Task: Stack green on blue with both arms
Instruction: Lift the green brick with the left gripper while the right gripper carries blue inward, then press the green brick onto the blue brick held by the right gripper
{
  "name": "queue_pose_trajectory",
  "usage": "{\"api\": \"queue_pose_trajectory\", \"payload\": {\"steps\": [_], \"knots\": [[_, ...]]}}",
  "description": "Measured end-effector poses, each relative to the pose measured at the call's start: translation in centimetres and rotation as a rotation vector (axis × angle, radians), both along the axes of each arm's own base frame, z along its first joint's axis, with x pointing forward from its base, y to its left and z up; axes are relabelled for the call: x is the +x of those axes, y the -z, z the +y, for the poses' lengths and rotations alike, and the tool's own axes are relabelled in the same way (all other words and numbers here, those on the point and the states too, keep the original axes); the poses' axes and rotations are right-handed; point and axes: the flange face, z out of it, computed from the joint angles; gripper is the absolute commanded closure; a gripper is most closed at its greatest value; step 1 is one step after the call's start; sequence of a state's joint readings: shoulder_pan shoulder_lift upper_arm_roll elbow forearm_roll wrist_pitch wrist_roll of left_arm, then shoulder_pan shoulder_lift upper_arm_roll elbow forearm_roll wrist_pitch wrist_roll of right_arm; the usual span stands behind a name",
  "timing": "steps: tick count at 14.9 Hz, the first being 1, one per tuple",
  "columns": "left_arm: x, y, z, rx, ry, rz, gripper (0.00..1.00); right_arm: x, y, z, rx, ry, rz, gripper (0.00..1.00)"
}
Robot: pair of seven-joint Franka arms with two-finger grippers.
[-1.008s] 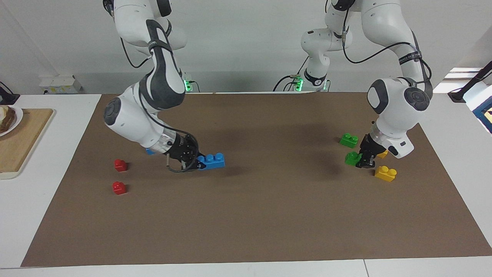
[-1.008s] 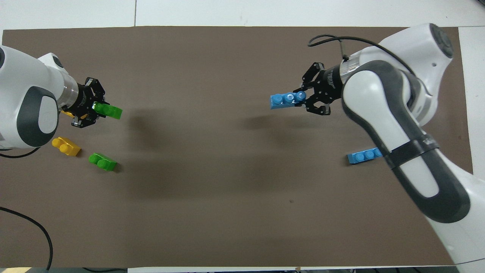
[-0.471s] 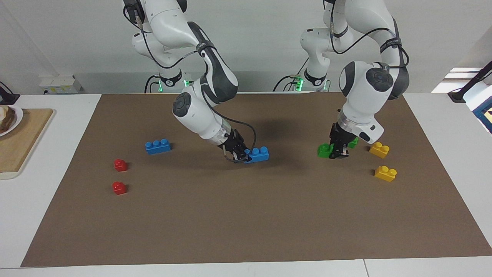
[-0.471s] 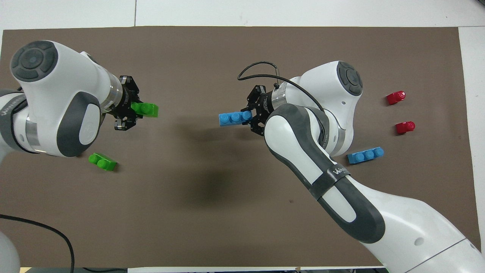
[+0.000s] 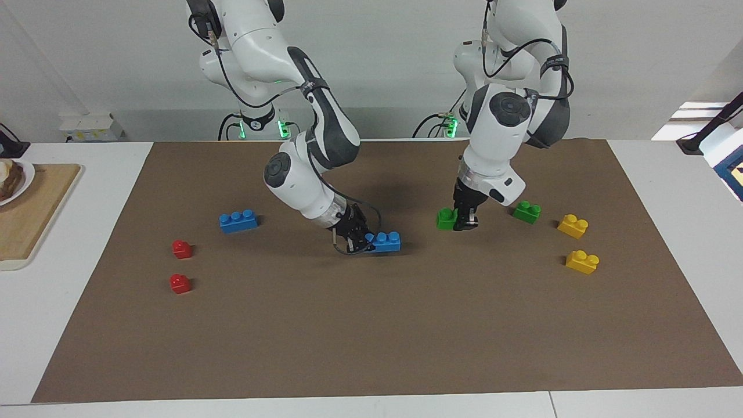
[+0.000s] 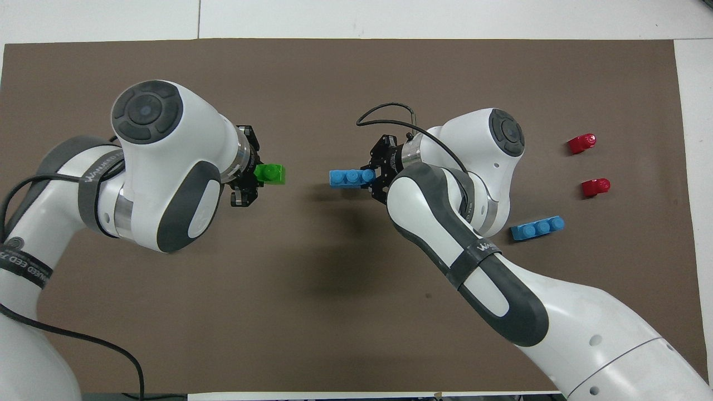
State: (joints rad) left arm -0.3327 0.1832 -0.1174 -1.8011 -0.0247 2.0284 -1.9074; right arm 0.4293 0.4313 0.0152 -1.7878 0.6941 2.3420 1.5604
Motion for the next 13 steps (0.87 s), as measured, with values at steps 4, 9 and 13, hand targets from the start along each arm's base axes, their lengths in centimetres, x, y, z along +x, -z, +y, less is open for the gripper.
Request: {"api": "queue_pose_trajectory", "payload": {"steps": [4,9,13], "knots": [[-1.4,-0.2,-3.3,-0.015,-0.002,-0.022,1.00,-0.8,1.6,1.5,-0.015,0.003,0.000,1.00],[-3.5,1.0,-7.5,-0.032,0.003,-0.037,1.00,-1.2,3.5,1.7,-0.034,0.015,-0.005,1.00],[-3.7,2.8,-8.6,-0.039,-0.002,-0.040,1.00,-1.2,3.8,1.6,-0.038,0.025,-0.016,1.00]]}}
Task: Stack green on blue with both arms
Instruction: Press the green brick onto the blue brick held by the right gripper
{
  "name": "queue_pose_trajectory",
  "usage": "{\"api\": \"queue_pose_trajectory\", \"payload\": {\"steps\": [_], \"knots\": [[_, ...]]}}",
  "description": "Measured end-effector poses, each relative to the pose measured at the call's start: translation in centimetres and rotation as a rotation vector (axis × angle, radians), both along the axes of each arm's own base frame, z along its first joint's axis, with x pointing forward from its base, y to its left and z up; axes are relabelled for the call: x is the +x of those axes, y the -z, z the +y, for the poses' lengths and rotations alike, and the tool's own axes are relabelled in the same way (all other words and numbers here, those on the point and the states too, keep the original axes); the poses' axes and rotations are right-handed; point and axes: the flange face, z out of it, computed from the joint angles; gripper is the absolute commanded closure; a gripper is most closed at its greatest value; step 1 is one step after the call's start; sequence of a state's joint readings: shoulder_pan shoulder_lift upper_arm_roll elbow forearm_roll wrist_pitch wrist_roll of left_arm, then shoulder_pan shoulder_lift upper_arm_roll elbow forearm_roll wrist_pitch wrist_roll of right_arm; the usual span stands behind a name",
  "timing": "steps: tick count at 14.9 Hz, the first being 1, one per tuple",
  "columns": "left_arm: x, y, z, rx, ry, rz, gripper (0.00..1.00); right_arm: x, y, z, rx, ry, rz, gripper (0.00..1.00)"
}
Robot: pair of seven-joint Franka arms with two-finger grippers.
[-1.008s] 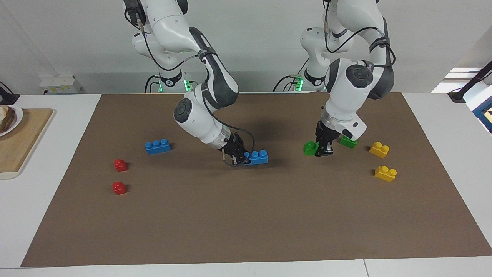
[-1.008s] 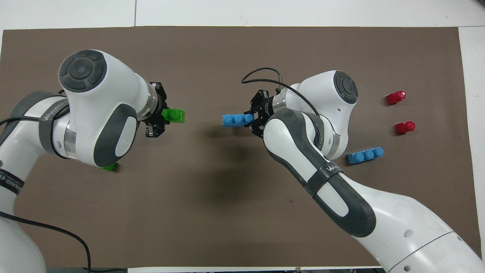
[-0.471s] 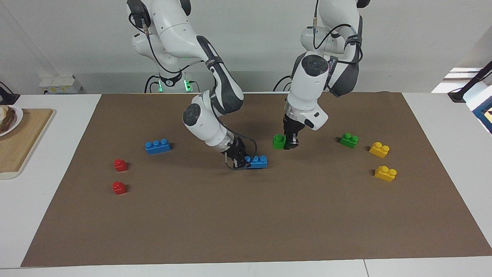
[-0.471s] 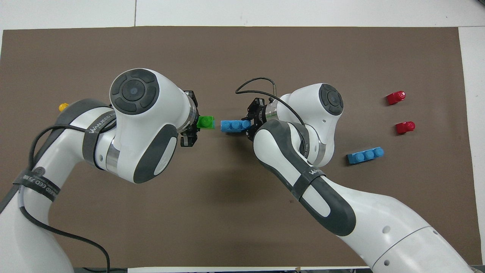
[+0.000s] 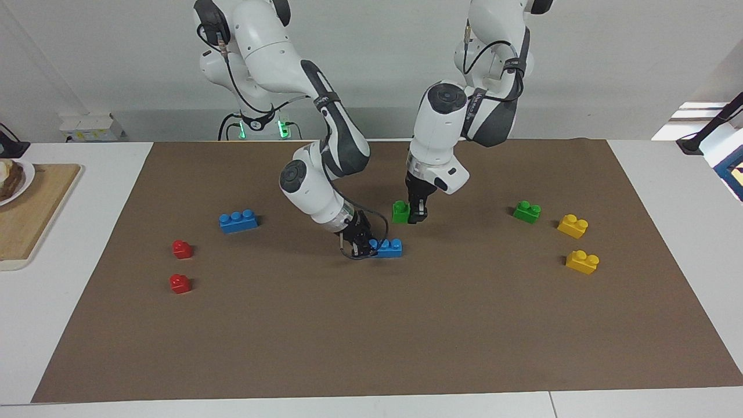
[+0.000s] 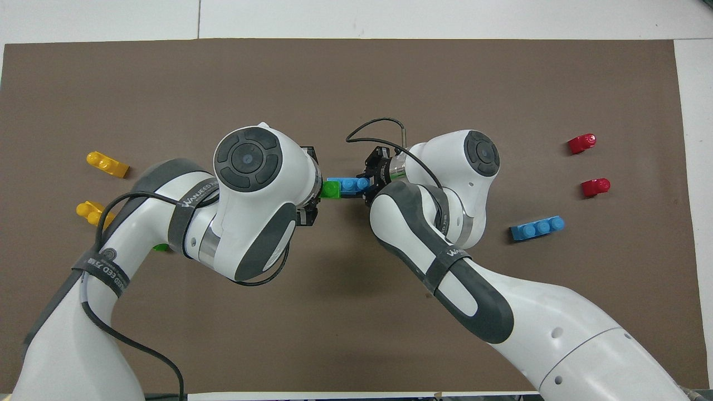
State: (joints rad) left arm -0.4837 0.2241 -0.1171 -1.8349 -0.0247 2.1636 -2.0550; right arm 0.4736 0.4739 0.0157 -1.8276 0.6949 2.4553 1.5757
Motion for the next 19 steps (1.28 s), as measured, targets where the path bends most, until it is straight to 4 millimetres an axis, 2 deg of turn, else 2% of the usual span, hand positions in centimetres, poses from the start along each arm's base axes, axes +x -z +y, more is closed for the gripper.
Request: {"api": "queue_pose_trajectory", "payload": {"steps": [7,12,19], "knots": [[0.7,3.1,-0.8,0.002,-0.020,0.017,1.00,0.0,0.0,-0.1,-0.003,0.011,-0.019,1.00],[2.2,4.1,-1.5,-0.003,-0.030,0.020,1.00,-0.2,0.0,0.0,-0.005,0.013,-0.026,1.00],[2.5,5.9,-1.7,0.006,-0.033,0.040,1.00,-0.2,0.0,0.0,-0.005,0.014,-0.028,1.00]]}}
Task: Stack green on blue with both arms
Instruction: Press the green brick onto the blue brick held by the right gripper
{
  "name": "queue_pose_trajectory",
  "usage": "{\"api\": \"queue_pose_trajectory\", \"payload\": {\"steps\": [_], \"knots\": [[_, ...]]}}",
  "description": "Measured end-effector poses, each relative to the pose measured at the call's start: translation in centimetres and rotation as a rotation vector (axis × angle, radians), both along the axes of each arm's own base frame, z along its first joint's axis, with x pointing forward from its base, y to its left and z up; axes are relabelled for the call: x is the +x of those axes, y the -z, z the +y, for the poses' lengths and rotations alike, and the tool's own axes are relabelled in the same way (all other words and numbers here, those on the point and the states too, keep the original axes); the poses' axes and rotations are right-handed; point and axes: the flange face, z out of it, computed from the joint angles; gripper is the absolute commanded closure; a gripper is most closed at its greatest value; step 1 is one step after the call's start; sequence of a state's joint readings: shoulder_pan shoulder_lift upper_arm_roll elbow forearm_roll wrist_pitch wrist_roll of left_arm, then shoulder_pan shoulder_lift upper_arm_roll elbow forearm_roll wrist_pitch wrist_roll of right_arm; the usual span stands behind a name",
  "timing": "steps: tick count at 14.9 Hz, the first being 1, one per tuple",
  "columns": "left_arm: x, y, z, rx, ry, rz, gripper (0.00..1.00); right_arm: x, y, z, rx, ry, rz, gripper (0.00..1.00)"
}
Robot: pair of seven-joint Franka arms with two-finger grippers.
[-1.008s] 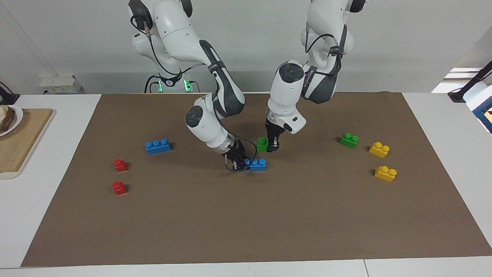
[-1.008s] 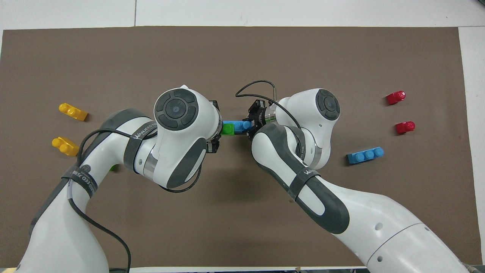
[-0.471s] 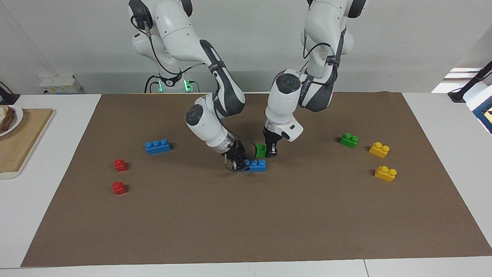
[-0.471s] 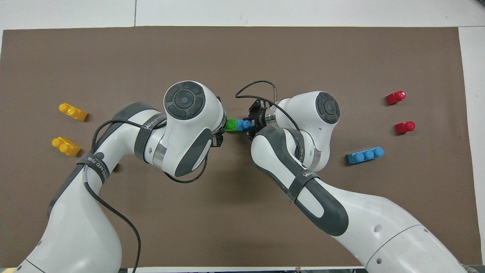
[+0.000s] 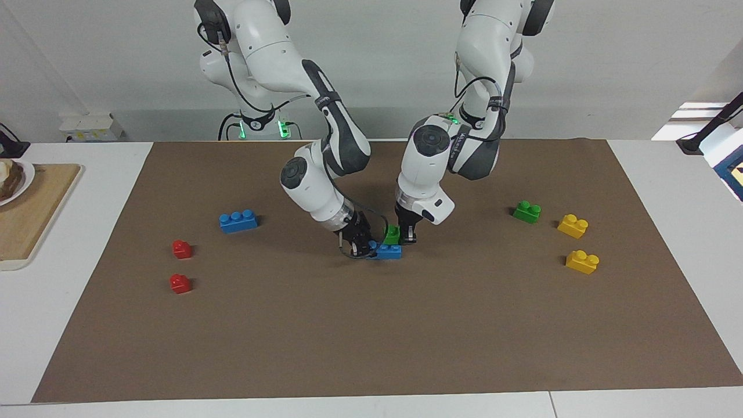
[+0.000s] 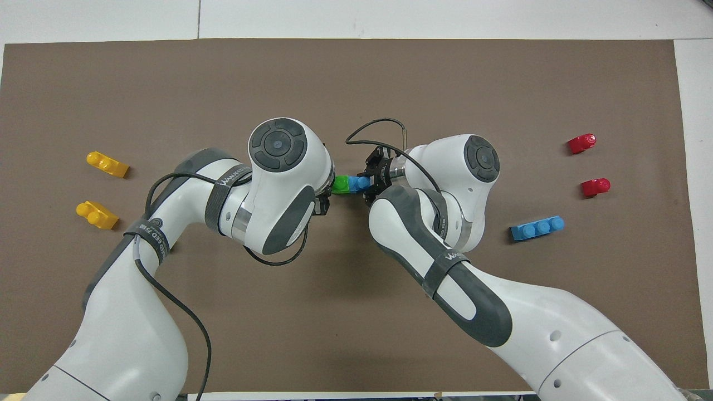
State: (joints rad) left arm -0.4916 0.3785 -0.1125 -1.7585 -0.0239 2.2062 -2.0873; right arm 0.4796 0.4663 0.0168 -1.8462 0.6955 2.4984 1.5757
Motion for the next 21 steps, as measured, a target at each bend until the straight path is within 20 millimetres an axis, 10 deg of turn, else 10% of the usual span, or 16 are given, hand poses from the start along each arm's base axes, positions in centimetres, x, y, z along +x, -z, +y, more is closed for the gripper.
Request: {"api": "queue_pose_trajectory", "payload": {"steps": [19,20,21], "knots": [[0.3,2.0,-1.4,-0.001,0.008,-0.041,1.00,-0.3,0.0,0.0,-0.003,0.007,-0.015,1.00],[0.2,2.1,-1.4,0.001,0.010,-0.042,0.67,-0.3,0.0,0.1,-0.003,0.007,-0.015,1.00],[0.2,2.1,-1.5,0.006,0.016,-0.046,0.01,-0.3,0.0,0.1,-0.003,0.007,-0.015,1.00]]}}
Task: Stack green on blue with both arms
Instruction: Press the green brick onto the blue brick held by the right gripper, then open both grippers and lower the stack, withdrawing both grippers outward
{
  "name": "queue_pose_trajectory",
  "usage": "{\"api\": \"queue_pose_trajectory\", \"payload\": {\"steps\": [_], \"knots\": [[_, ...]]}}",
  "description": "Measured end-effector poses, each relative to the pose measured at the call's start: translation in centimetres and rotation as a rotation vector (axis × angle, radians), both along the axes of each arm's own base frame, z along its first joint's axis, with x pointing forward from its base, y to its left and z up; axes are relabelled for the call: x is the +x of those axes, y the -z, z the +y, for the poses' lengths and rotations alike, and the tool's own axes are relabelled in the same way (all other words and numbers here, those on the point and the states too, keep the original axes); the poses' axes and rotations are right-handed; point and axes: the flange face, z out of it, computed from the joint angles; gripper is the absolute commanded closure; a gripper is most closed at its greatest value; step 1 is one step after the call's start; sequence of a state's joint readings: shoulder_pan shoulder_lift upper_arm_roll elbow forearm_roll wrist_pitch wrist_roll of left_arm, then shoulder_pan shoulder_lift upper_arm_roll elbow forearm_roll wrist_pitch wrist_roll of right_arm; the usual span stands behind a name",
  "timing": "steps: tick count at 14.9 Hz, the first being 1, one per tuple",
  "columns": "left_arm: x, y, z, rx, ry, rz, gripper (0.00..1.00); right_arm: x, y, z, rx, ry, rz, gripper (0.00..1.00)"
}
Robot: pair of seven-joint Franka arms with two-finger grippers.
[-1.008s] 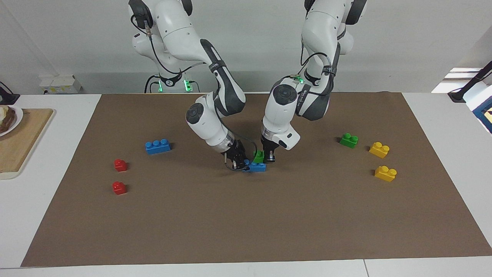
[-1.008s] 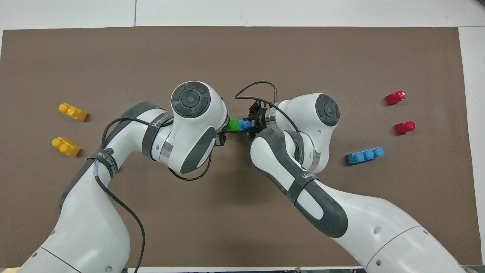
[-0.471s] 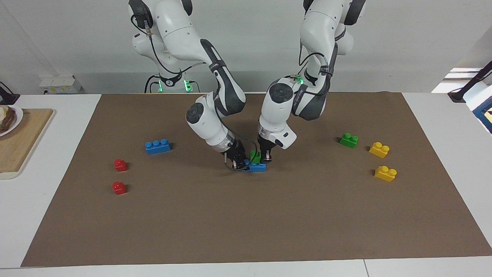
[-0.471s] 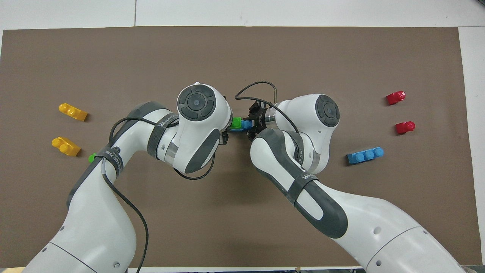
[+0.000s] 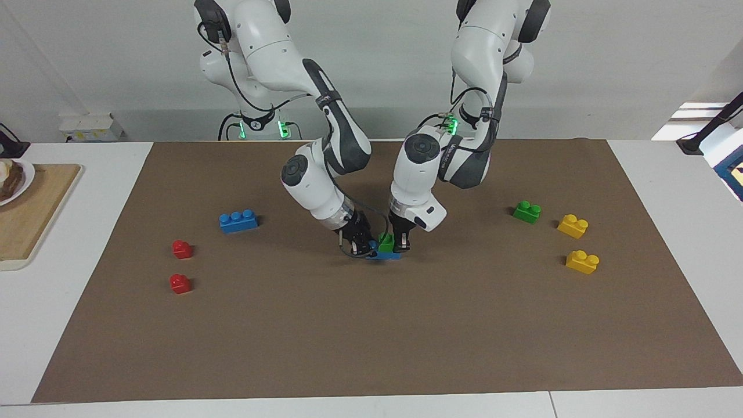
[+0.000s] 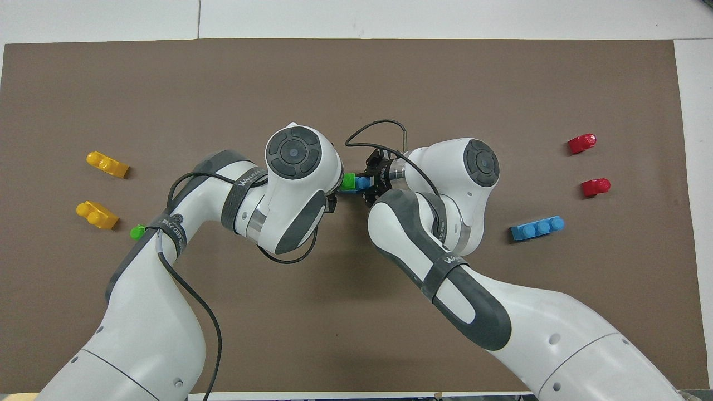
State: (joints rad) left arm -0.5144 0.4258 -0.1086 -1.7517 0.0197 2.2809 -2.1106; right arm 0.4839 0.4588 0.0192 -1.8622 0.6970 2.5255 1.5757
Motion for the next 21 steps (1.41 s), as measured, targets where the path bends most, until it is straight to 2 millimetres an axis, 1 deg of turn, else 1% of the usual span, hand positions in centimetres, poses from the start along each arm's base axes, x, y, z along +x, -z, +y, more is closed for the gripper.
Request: {"api": "queue_pose_trajectory", "payload": {"steps": [2,4,5,6,7,9,10,12,14,15,16,18,21], "knots": [[0.0,0.0,0.0,0.013,0.010,-0.007,0.00,0.0,0.0,0.0,0.000,0.000,0.000,1.00],[0.3,0.0,0.6,0.031,0.010,-0.011,0.00,0.0,0.0,0.0,0.000,0.000,0.000,1.00],[0.5,-0.5,1.0,0.036,0.007,-0.011,0.00,0.0,0.0,0.0,0.000,0.000,0.000,1.00],[0.6,-1.4,1.5,0.040,0.001,-0.011,0.00,0.0,0.0,0.0,0.000,0.001,0.000,0.67],[0.7,-2.7,2.2,0.043,-0.004,-0.012,0.00,0.0,0.0,-0.1,0.002,0.003,0.001,0.47],[0.7,-5.9,3.8,0.053,0.001,-0.015,0.00,0.0,0.3,-0.3,-0.002,0.007,0.004,0.29],[0.7,-7.4,4.7,0.060,0.019,-0.016,0.00,-0.1,1.0,-0.7,-0.011,0.011,0.008,0.24],[0.9,-9.7,6.7,0.071,0.062,-0.022,0.00,-0.2,2.1,-1.2,-0.023,0.014,0.020,0.17],[1.9,-11.4,9.6,0.075,0.093,-0.038,0.00,-0.2,2.3,-1.5,-0.025,0.018,0.022,0.14],[2.6,-11.9,11.3,0.077,0.100,-0.044,0.00,-0.1,2.2,-1.6,-0.025,0.019,0.021,0.13],[3.2,-12.1,12.9,0.081,0.109,-0.046,0.00,0.1,2.2,-1.8,-0.025,0.023,0.021,0.10],[4.2,-12.2,15.3,0.089,0.141,-0.047,0.00,0.6,1.8,-2.8,-0.021,0.025,0.027,0.06],[5.4,-12.7,19.1,0.104,0.223,-0.054,0.00,1.5,0.3,-5.5,-0.005,-0.011,0.032,0.03]]}}
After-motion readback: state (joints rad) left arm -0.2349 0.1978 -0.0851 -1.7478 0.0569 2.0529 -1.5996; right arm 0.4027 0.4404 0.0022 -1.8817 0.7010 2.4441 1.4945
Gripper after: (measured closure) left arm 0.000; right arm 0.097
